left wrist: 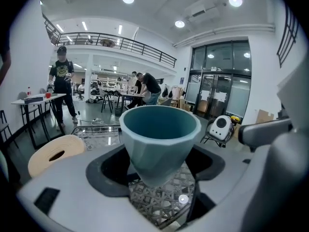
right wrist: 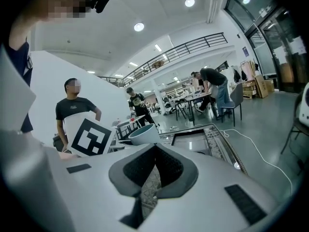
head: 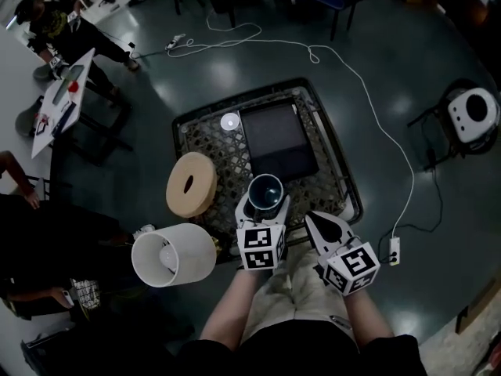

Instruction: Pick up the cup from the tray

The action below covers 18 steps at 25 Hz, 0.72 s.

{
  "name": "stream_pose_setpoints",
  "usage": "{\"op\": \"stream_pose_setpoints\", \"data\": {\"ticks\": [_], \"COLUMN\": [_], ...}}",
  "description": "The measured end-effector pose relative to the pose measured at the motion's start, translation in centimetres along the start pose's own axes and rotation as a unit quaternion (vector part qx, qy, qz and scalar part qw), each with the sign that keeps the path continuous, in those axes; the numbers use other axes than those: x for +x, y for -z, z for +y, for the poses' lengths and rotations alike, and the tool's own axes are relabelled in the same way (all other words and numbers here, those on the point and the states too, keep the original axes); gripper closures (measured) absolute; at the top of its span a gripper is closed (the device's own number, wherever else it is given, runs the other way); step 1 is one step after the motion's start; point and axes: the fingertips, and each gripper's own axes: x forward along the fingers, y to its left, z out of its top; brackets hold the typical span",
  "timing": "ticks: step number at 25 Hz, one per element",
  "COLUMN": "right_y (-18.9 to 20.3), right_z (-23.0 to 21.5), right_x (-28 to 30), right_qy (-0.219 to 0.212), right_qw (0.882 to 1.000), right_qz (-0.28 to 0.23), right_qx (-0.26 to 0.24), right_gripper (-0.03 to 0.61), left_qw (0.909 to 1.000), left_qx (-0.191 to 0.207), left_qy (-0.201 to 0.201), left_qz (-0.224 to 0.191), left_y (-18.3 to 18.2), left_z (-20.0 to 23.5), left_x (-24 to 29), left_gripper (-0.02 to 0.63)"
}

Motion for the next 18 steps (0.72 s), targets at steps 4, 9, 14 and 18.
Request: {"op": "stream_pose_setpoints", "data": {"ticks": [4,9,14,18], "right_y": [-0.5,-0.8,-0.9,-0.7], "right_z": [0.8,1.8,3.1,4.2], "right_x": [-1.1,-2.2,-3.0,-3.5], "right_qy": [0.002,0.003,0.0,-0.005], "right_qw": [1.0,1.0,0.999,0.999], "right_qz": [-0.008,-0.012,-0.017,-0.016], "right_qx": [-0.007,-0.019,-0.028,-0.037], "right_gripper": [0.566,0.566,0.566,0.568], "left_qw": [0.9998,0.9994,0.9989,0.9985], "left_qx": [0.008,0.011,0.012,0.012], "left_qy": [0.013,0.029,0.042,0.051], "left_qz": [-0.008,-0.013,-0.015,-0.014], "left_y": [-0.4,-0.5,0.0,0.6], "left_z": [-1.5,-2.5,-3.5,-4.1], "left_x": [-2.3,-4.9,-7.5,-9.2], "left_gripper": [0.25,0.25,0.25,0.25]}}
